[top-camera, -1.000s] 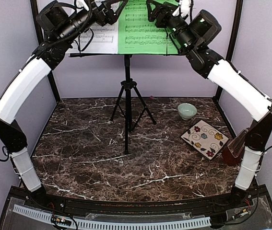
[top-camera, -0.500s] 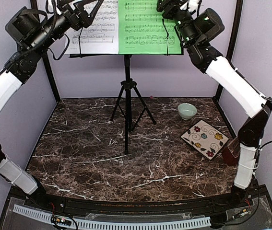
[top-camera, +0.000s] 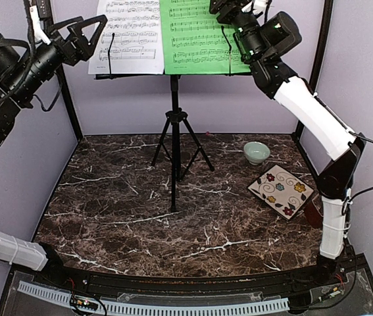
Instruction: Set up the instrument practice props
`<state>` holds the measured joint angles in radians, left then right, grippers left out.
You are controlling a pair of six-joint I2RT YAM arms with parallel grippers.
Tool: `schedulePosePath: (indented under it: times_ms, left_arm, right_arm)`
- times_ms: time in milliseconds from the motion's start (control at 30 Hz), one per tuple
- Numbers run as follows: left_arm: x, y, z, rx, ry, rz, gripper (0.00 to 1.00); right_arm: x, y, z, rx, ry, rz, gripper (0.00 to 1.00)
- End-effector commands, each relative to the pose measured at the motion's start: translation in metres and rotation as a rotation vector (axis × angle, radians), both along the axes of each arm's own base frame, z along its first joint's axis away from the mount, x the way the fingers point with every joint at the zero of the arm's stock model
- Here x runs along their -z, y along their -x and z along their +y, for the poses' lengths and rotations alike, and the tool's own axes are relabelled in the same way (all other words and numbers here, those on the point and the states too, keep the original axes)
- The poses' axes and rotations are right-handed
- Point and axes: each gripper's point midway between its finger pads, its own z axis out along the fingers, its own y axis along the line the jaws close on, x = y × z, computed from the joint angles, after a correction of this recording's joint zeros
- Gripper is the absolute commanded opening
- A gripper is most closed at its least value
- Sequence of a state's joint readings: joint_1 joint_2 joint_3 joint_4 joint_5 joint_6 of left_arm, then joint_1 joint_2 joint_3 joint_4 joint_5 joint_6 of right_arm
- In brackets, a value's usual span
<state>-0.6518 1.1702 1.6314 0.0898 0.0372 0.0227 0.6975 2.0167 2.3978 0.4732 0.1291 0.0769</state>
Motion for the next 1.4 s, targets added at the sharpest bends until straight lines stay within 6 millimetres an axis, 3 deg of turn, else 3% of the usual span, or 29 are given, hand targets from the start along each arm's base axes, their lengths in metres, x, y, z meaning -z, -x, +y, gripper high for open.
schedulePosePath:
  times_ms: [0,367,733,1000,1367]
  left_arm:
    - [0.015,0.002,0.016,-0.062,-0.002,0.037,0.99]
    - [0.051,0.004,0.035,-0.139,-0.04,0.125,0.99]
    - [0.091,0.0,0.024,-0.098,-0.115,0.241,0.99]
    - [0.139,-0.009,0.006,-0.039,-0.189,0.383,0.99]
    - [0.221,-0.027,-0.014,0.001,-0.252,0.57,0.99]
  right_arm:
    - [-0.016,0.016,-0.01,0.0,-0.013,-0.063,0.79]
    - [-0.025,0.049,-0.011,-0.052,0.044,-0.085,0.84]
    - [-0.018,0.084,-0.009,-0.102,0.129,-0.06,0.9]
    - [0.014,0.098,-0.019,-0.115,0.223,0.044,0.91]
    - [0.099,0.113,-0.061,-0.03,0.308,0.23,0.93]
